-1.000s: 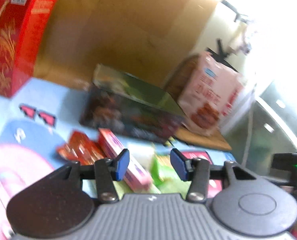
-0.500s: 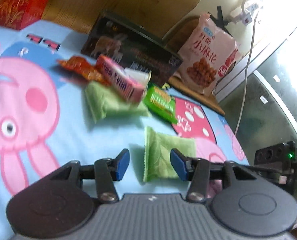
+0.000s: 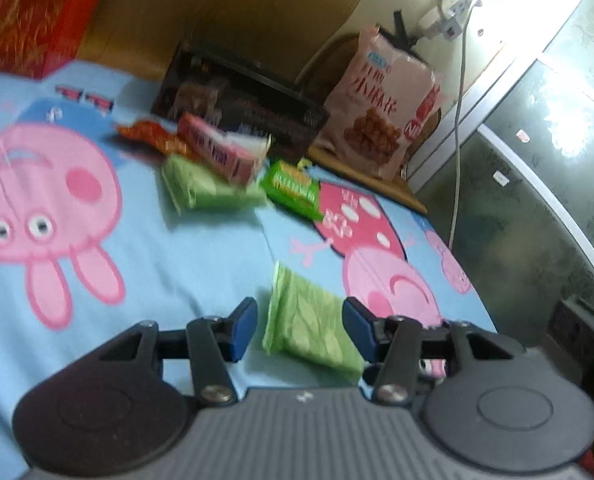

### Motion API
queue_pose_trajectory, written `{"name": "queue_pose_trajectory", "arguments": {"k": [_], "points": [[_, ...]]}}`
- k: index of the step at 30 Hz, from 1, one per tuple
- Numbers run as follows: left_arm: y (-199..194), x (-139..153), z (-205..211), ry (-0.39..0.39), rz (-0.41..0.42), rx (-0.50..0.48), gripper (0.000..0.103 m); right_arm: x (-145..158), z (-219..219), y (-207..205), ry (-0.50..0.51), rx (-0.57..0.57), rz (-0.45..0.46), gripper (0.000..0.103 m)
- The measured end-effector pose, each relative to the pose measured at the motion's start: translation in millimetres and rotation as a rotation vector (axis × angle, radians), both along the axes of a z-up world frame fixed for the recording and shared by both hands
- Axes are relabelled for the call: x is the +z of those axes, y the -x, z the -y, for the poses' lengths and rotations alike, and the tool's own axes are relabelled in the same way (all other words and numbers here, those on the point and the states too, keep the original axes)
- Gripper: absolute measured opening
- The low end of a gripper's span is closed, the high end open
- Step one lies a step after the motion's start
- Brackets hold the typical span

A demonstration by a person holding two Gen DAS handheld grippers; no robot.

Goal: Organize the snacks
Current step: 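Grasp the green leaf-print cake pack with the left tool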

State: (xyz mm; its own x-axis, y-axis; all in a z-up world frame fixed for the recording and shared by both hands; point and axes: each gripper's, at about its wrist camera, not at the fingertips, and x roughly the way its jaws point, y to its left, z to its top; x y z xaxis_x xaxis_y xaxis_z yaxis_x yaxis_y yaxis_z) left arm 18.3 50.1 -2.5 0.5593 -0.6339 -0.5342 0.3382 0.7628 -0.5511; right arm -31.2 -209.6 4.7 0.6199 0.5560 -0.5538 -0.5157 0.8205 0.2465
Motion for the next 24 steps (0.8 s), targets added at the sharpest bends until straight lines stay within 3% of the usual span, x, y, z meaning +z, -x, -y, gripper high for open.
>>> {"name": "queue_pose_trajectory", "arguments": {"k": [2, 6, 10, 13, 14, 20, 24], "points": [[-4.2, 2.0, 0.1, -0.011, 0.004, 0.006, 0.052, -2.0, 1.8, 6.0, 0.056, 0.011, 0.035, 0.064], [-17.2, -5.9, 9.0, -0.035, -0.034, -0.009, 0.05, -10.5, -1.3, 0.9, 0.065, 0.026, 0.023, 0.064], [-15.8, -17.0, 21.7, -0.038, -0.071, -0.069, 0.035, -15.6, -16.6, 1.2, 0.109, 0.042, 0.059, 0.063], [-5.1, -16.7, 27.3, -0.051, -0.061, -0.098, 0.031, -15.6, -22.7, 6.8, 0.139, 0.051, 0.084, 0.024], [-2.8, -14.6, 27.9, -0.055, -0.06, -0.101, 0.031, -14.8, -22.3, 6.9, 0.142, 0.05, 0.084, 0.021], [-0.1, 22.1, 24.9, -0.013, 0.029, -0.115, 0.031, 7.2, -1.2, -1.5, 0.024, 0.024, 0.1, 0.02], [-21.3, 42.8, 33.8, -0.033, 0.074, -0.108, 0.031, 22.8, 3.8, -18.9, -0.021, 0.004, 0.142, 0.02]]}}
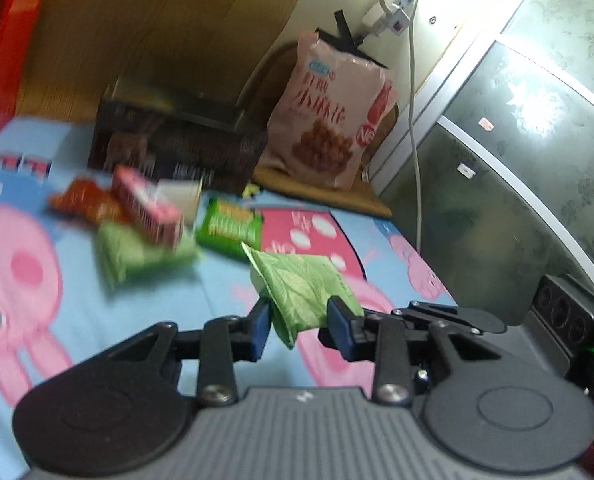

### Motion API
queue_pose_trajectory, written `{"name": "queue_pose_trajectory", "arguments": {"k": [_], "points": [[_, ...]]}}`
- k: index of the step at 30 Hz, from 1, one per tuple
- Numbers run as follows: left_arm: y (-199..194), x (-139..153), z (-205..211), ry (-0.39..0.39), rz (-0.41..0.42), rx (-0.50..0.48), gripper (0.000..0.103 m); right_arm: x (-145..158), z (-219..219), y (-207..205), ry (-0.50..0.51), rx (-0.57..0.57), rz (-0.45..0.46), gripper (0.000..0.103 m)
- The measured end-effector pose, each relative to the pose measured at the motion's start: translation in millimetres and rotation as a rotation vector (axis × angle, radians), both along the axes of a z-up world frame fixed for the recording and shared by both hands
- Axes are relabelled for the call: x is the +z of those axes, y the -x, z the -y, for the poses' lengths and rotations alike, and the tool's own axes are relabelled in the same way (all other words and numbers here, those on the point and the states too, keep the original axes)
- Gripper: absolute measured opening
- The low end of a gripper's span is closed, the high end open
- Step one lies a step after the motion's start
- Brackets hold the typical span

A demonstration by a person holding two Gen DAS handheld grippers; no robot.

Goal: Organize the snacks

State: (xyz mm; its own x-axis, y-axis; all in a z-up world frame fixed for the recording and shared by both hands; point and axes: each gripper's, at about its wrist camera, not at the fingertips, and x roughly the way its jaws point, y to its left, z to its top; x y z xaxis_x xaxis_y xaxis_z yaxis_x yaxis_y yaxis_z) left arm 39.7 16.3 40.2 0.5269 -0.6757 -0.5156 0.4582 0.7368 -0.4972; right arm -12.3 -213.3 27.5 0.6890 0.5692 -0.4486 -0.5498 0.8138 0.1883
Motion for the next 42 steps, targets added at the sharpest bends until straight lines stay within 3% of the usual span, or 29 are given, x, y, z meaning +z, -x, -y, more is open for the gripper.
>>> {"name": "queue_pose_trajectory", "arguments": {"k": [12, 20, 31, 42], "points": [[-115.4, 42.8, 30.9, -0.076, 0.091, 0.134, 0.032, 30.1, 3.0, -112.6, -0.015, -0.073, 0.086, 0.02], [-167.3, 38.4, 47.1, -0.132, 0.103, 0.177, 0.032, 23.4, 1.9, -170.8, -0.01, -0.109, 0.093, 0.02], [-165.6, 32.3, 57.6, -0.19, 0.13, 0.169, 0.033, 15.0, 8.2, -178.7, -0.046, -0.131, 0.064, 0.02], [-146.7, 45.9, 60.6, -0.236, 0.185, 0.172, 0.033, 22.5, 4.9, -162.7, -0.049, -0.137, 0.114, 0.02]]}}
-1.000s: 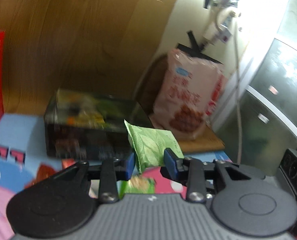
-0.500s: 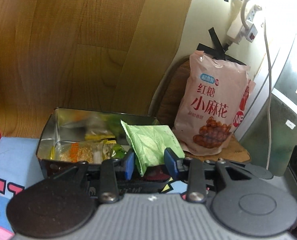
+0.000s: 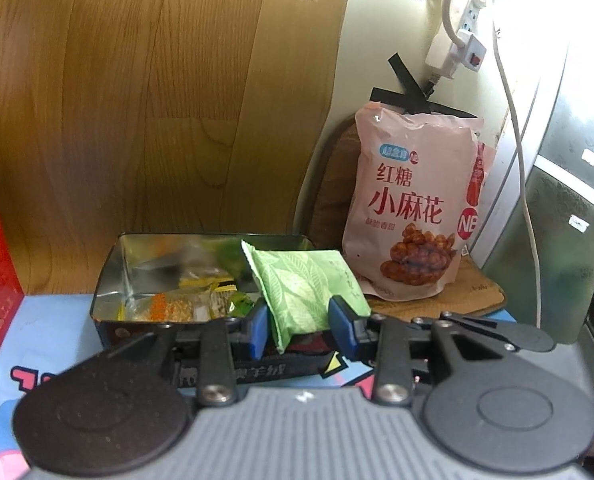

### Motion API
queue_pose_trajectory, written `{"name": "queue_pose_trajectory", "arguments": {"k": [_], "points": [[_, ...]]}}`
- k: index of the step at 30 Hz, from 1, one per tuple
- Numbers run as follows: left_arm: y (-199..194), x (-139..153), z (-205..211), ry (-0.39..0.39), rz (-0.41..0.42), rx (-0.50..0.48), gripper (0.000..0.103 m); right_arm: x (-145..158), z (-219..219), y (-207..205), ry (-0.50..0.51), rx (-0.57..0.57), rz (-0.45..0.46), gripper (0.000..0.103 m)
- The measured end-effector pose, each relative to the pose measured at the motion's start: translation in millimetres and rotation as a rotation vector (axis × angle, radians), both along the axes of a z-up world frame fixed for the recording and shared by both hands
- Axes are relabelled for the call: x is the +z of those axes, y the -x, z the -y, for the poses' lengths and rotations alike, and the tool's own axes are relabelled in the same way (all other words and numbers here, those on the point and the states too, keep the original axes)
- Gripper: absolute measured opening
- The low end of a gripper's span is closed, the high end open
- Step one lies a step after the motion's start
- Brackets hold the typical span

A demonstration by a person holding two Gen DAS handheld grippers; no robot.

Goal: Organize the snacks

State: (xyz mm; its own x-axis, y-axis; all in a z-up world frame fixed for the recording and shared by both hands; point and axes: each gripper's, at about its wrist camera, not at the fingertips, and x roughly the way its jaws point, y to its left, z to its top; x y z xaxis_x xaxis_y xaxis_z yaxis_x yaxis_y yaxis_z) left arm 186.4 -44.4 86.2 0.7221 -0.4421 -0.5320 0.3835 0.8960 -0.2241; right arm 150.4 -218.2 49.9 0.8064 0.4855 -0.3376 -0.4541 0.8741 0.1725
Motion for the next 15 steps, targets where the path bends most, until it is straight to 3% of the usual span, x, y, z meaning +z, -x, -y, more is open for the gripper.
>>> {"name": "queue_pose_trajectory", "arguments": {"k": [15], "points": [[0.5, -1.4, -1.3, 0.0, -0.015, -0.002, 0.034, -2.9, -1.1, -0.4, -0.004, 0.004, 0.007, 0.02]]}}
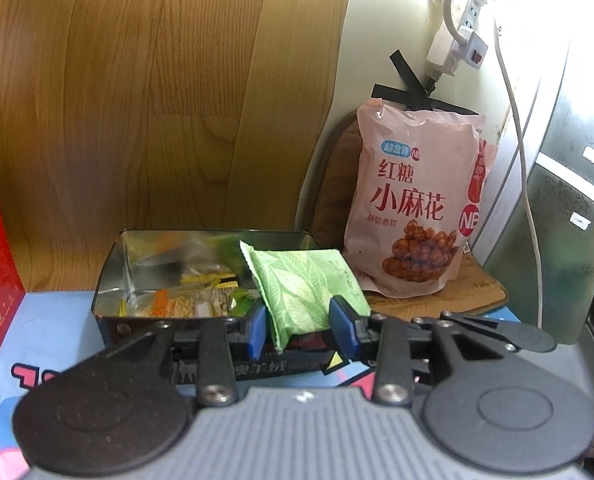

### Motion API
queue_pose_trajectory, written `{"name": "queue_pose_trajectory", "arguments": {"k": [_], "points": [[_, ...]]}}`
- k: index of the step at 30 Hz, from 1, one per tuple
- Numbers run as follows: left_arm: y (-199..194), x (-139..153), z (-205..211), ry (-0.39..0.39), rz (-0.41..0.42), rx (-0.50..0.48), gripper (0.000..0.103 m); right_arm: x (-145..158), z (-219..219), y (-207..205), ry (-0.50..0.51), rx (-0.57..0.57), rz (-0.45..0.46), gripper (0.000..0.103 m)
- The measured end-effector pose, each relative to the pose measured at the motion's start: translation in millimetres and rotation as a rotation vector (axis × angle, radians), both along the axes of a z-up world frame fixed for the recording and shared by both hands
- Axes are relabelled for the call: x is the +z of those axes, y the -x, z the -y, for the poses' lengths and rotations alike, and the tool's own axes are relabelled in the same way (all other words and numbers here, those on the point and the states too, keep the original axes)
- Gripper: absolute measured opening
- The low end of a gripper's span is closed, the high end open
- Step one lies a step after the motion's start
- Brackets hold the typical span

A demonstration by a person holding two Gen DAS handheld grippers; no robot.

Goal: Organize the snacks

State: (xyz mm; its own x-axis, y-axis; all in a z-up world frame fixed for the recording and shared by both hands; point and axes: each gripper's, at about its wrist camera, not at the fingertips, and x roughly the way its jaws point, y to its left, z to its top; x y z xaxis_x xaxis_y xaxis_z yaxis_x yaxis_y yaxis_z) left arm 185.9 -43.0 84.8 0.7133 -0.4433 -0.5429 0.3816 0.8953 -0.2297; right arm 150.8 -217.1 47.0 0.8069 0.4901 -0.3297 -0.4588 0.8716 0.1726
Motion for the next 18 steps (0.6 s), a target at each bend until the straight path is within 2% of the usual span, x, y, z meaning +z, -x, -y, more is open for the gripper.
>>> {"name": "queue_pose_trajectory", "arguments": {"k": [6, 13, 18], "points": [[26.9, -3.9, -7.7, 0.02, 0.0, -0.015, 0.035, -0.4, -0.2, 22.0, 0.013, 0.0, 0.031, 0.02], [90.6, -27.5, -20.9, 0.031, -0.037, -0.101, 0.035, -15.8, 3.0, 83.8, 0.081, 0.044, 0.018, 0.02], [141.4, -55.9, -40.5, 0.035, -0.097, -0.168, 0.035, -29.2, 2.1, 129.9, 0.104, 0.123, -0.051, 0.022]]}}
